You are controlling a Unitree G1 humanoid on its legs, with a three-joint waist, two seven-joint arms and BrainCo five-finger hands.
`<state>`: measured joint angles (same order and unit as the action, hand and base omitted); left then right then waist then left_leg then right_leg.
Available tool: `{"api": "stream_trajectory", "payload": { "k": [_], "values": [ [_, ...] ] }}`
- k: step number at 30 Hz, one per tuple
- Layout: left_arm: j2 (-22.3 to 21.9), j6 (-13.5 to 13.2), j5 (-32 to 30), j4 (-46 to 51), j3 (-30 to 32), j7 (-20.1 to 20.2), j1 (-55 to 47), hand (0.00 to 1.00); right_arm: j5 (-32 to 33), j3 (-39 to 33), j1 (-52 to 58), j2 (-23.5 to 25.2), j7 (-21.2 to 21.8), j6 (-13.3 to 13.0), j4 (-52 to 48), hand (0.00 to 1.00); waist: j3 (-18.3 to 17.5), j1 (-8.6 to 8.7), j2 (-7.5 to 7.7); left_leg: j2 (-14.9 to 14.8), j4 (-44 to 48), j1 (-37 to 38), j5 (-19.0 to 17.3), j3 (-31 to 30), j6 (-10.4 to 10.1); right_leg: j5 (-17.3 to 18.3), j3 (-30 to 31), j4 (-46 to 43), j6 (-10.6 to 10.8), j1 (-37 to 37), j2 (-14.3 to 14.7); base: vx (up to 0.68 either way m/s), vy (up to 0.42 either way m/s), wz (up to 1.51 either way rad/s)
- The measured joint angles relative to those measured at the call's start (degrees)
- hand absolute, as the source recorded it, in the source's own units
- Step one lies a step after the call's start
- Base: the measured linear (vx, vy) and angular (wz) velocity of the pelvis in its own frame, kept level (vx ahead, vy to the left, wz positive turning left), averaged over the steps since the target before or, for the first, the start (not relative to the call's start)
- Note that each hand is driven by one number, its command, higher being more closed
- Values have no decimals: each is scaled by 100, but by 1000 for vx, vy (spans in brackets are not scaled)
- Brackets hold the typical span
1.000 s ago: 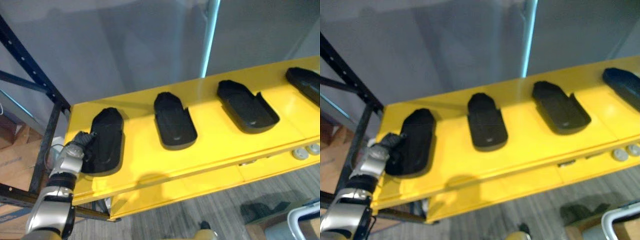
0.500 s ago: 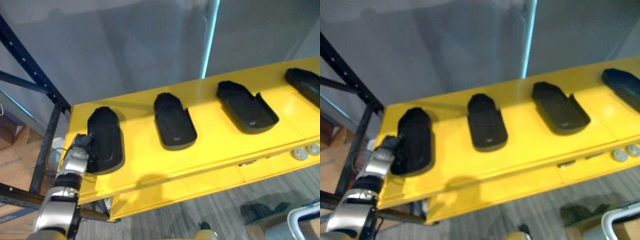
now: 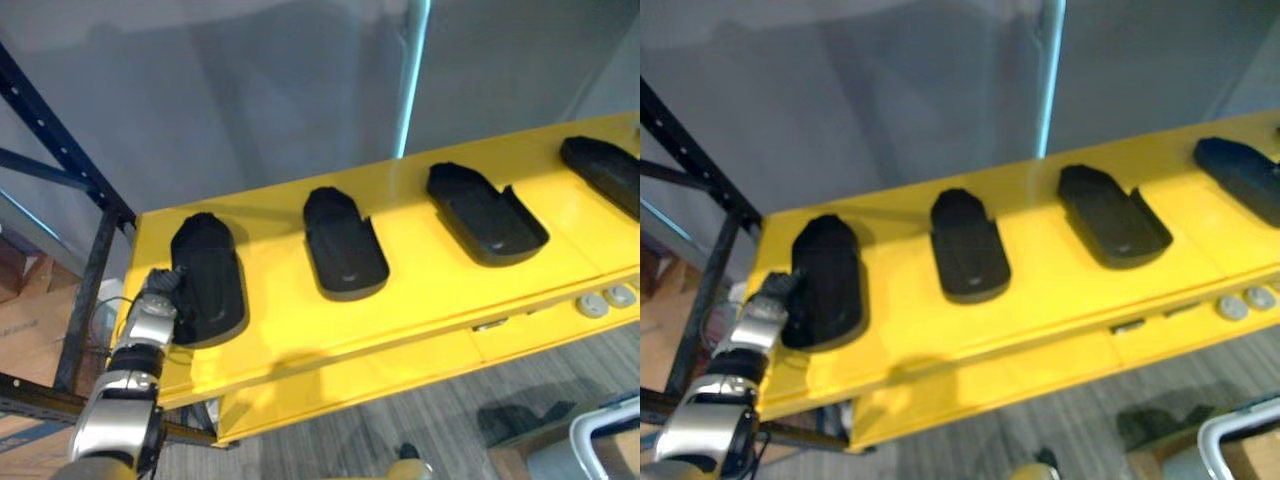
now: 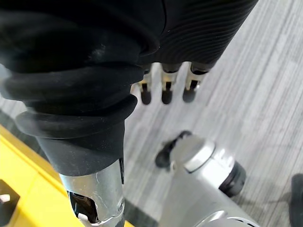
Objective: Walk over and take plastic housings, then place them on the shelf
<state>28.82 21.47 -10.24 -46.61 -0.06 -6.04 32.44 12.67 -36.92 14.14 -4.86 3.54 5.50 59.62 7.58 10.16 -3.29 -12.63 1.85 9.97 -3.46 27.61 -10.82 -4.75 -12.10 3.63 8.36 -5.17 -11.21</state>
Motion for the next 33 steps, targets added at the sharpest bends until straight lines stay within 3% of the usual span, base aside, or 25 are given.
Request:
{"api": "stream_trajectory", "payload": {
  "k": [10, 14, 16, 20, 21, 23, 24, 28, 31, 33],
  "values": [
    [6, -11, -148, -1, 0, -13, 105, 0, -3, 1, -1, 1, -45, -16, -1, 0, 0, -4, 0, 0, 1, -4, 0, -3, 0, -3, -2, 5, 5, -1, 0, 0, 0, 0],
    [7, -37, -144, -4, -2, -325, 142, 0, -3, 3, -11, 1, -121, -31, -1, 0, 0, -5, 0, 0, 1, -6, 0, -5, 0, -4, -4, 7, 6, -1, 1, 0, 0, 0],
    [7, -195, -97, -5, -3, -689, 149, 0, -3, 14, -15, 9, -175, -78, -2, 0, -2, -5, 3, 0, 1, -7, 0, -6, 0, -4, -5, 7, 6, 0, 1, 0, 0, 0],
    [33, -666, 148, 3, 3, -1530, 274, 0, -7, 179, -50, 40, -518, -420, -4, 0, -10, -16, 3, 0, 1, -8, 1, -9, 0, -5, -6, 6, 6, -1, 1, 0, 0, 0],
    [61, -953, 175, 67, 2, -1854, 326, 0, -8, 260, -73, 40, -660, -563, -19, 0, -11, -21, 4, 0, 1, -9, 1, -9, 0, -5, -6, 6, 6, -1, 1, 0, 0, 0],
    [90, -1265, 204, 179, 2, -2181, 373, 0, -9, 353, -94, 38, -813, -694, -51, 0, -19, -30, -1, 0, 1, -10, 1, -10, 0, -5, -7, 6, 6, -1, 1, 0, 0, 0],
    [121, -1512, 257, 451, -1, -2432, 373, 0, -9, 428, -99, 37, -912, -804, -87, 0, -37, -42, -10, 0, 0, -10, 1, -10, 0, -5, -8, 6, 6, -1, 1, 0, 0, 0],
    [170, -2054, 296, 1689, -11, -2947, 380, 0, -4, 563, -104, 40, -995, -921, -133, 0, -141, -120, -27, 1, -22, -30, 1, -27, 0, -5, -14, 5, 8, 6, 3, 0, 0, 2],
    [187, -2474, 297, 3021, 4, -3128, 381, 0, -6, 603, -154, 59, -979, -921, -129, 0, -245, -214, -41, 1, -29, -91, 1, -62, 0, -3, -24, -2, 8, 7, 3, 0, 0, 6],
    [187, -2608, 291, 3841, 27, -3128, 380, 0, -21, 622, -194, 65, -951, -920, -126, 0, -311, -302, -51, 0, -30, -97, 2, -80, 0, 1, -36, -4, 8, 6, 3, 0, 0, 5]
  ]
}}
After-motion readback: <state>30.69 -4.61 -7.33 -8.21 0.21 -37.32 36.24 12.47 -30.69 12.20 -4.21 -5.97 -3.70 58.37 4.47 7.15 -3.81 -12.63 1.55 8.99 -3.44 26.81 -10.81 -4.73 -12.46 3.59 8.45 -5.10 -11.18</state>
